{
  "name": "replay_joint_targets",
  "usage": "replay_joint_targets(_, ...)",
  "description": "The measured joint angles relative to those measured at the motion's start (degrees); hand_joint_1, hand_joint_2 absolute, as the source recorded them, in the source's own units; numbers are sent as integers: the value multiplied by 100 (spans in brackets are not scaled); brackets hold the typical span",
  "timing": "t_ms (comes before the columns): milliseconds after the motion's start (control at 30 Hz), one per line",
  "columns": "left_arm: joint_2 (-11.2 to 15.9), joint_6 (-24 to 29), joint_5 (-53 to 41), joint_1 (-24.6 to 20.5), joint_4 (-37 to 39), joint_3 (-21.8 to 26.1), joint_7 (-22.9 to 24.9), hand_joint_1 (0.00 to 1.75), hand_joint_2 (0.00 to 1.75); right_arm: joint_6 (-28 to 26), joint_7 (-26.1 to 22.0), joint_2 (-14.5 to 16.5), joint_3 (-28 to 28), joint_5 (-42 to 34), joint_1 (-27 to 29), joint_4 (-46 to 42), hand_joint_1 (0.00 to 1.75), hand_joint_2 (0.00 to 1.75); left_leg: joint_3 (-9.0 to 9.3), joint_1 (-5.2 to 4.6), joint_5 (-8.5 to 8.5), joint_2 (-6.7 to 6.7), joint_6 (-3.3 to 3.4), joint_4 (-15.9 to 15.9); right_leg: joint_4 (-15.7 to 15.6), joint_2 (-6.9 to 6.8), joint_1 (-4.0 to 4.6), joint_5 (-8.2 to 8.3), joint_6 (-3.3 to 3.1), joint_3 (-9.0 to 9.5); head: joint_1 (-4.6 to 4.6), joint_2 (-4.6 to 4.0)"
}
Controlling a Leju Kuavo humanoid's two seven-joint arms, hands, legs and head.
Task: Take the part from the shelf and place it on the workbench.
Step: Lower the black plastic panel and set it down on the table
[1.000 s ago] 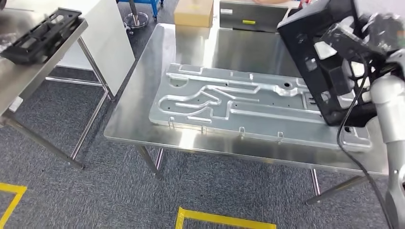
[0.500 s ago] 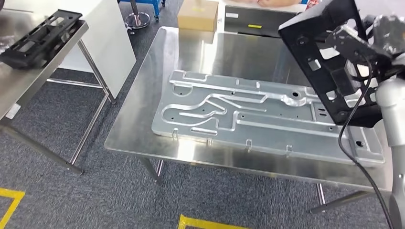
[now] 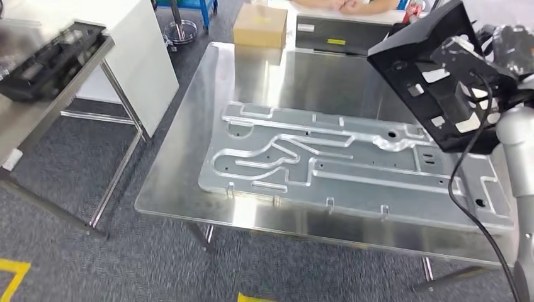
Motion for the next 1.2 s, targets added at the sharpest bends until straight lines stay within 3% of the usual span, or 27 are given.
replay_joint_targets(100,-4,4,-14,-1,0,-1,-2,0,0,8,-7,-8,-38,-46,39,5,175,175,38,15,48,-6,106,-41,216,-5,-32,-181,85,-86,2,0)
replay_joint_targets(200,-1,10,-13,-14,0,1,-13,0,0,45,-16,-8,-76,-177,74,29,175,175,64,2,22,-10,193,-50,1258,-3,-47,-645,132,-617,3,0)
replay_joint_targets(233,1,11,-11,-16,0,1,-15,0,0,40,-34,-1,-86,-214,108,43,175,175,70,-5,9,-12,209,-41,1545,-4,-58,-704,160,-787,3,0)
replay_joint_targets(267,1,11,-12,-16,0,2,-15,0,0,15,-58,10,-94,-229,150,55,175,175,76,-8,-7,-15,219,-28,1639,-6,-73,-659,190,-867,3,0)
replay_joint_targets(300,-1,10,-16,-17,0,2,-16,0,0,-30,-84,26,-99,-218,191,63,175,175,82,-8,-26,-20,222,-6,1512,-9,-91,-514,217,-837,3,0)
replay_joint_targets(367,-1,7,-38,-21,0,1,-16,0,0,-166,-116,71,-99,-166,267,72,175,175,81,-9,-84,-34,201,69,765,-14,-136,-118,269,-503,2,0)
replay_joint_targets(433,2,-1,-67,-29,0,-1,-16,0,0,-330,-136,139,-99,-116,347,98,175,175,56,-37,-140,-55,160,153,207,-1,-141,87,263,-246,1,0)
replay_joint_targets(533,4,-33,-105,-31,0,-1,-17,0,0,-608,-183,269,-96,-13,481,203,175,175,43,-59,-147,-67,120,158,142,23,-104,81,205,-229,0,0)
replay_joint_targets(733,4,-71,-160,-35,0,-6,-17,0,0,-886,-197,401,-97,102,540,362,175,175,54,-50,-137,-65,97,141,143,28,-85,84,191,-230,-2,0)
replay_joint_targets(867,8,-170,-333,-43,0,-51,-24,0,0,-1619,-59,691,-108,640,651,766,175,175,67,-14,-129,-88,69,131,143,7,-67,71,164,-211,-1,0)
replay_joint_targets(1200,22,-129,-498,-77,0,-183,87,0,0,-2951,294,1373,-493,1658,685,1752,175,175,95,-7,-125,-141,74,131,109,-38,-63,59,141,-146,-2,0)
